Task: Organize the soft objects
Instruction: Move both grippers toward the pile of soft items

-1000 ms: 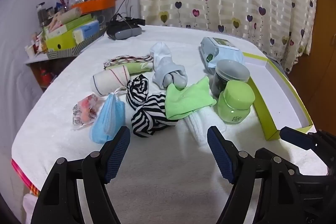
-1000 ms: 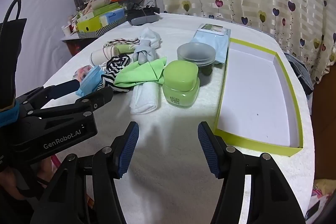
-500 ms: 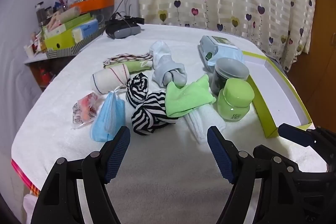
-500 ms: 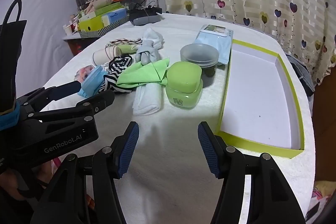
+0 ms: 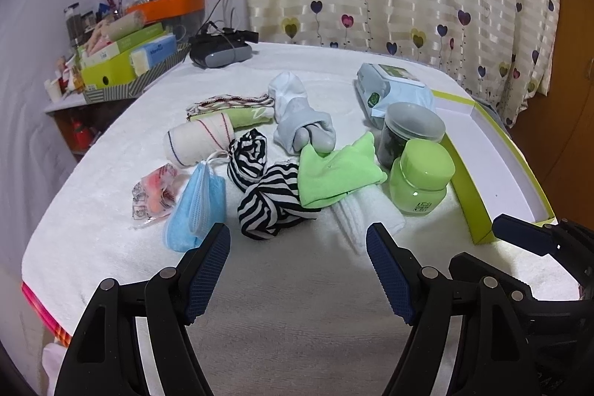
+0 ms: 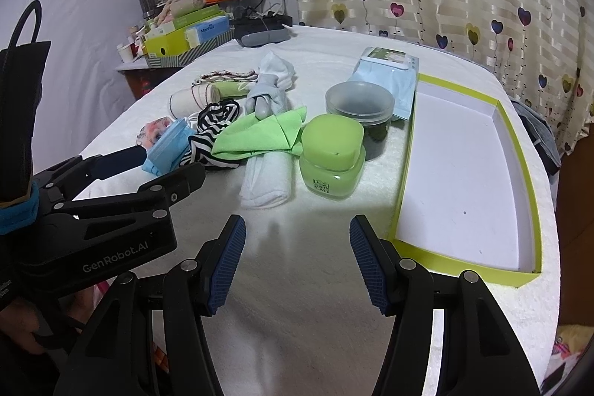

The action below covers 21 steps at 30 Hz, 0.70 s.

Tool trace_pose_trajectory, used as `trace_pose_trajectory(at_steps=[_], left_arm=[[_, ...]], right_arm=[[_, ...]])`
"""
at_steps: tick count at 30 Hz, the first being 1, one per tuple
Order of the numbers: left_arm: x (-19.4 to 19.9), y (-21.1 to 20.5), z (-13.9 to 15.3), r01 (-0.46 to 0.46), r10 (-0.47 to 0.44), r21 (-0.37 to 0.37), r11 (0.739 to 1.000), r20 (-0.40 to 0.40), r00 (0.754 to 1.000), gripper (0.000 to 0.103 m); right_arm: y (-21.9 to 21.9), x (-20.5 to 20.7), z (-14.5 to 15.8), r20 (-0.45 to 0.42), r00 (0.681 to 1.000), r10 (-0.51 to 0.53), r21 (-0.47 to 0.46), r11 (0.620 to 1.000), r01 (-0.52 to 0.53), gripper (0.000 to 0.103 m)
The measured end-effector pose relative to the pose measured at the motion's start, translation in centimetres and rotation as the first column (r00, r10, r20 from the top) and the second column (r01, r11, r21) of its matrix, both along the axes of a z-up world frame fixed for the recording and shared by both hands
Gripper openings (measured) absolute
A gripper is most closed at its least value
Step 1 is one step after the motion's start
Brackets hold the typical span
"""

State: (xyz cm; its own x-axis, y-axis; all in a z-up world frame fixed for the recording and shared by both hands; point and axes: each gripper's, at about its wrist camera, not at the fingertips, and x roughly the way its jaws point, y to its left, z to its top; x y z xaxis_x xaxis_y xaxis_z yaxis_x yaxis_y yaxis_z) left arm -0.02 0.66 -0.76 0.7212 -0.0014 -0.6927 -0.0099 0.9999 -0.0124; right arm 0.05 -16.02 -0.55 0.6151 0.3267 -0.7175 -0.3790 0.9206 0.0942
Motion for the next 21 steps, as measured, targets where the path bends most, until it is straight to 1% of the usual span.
trace_pose_trajectory(at_steps=[3,9,14,21], left_arm=[[0.1,0.2,0.0,-0.004,0.004,0.0,1.0,-0.002,1.0,0.077],[0.4,1.2,-0.4,-0.015,0.014,-0.032,0.999,-0.024,1.0,0.077],[0.6,1.6,-0.6,-0.019,0.018,-0.04,0.999,-0.028,0.999,0.077],[0.7,2.6,-1.0,-0.025,0.023,-0.07,0.997,-0.033,0.999,0.077]], right_arm=[[0.0,0.1,-0.1,-0.003,1.0,0.002,0.001,1.0,-0.002,0.059],[0.3,0.0,-0.1,0.004,1.0,0.011,0.0,1.0,-0.011,0.059],[0.6,0.2,-0.2,0.004,1.0,0.02,-0.006,1.0,-0.02,0.059],[1.4,0.3,-0.2,0.0,0.999,0.054,-0.005,0.999,-0.054,0.059]])
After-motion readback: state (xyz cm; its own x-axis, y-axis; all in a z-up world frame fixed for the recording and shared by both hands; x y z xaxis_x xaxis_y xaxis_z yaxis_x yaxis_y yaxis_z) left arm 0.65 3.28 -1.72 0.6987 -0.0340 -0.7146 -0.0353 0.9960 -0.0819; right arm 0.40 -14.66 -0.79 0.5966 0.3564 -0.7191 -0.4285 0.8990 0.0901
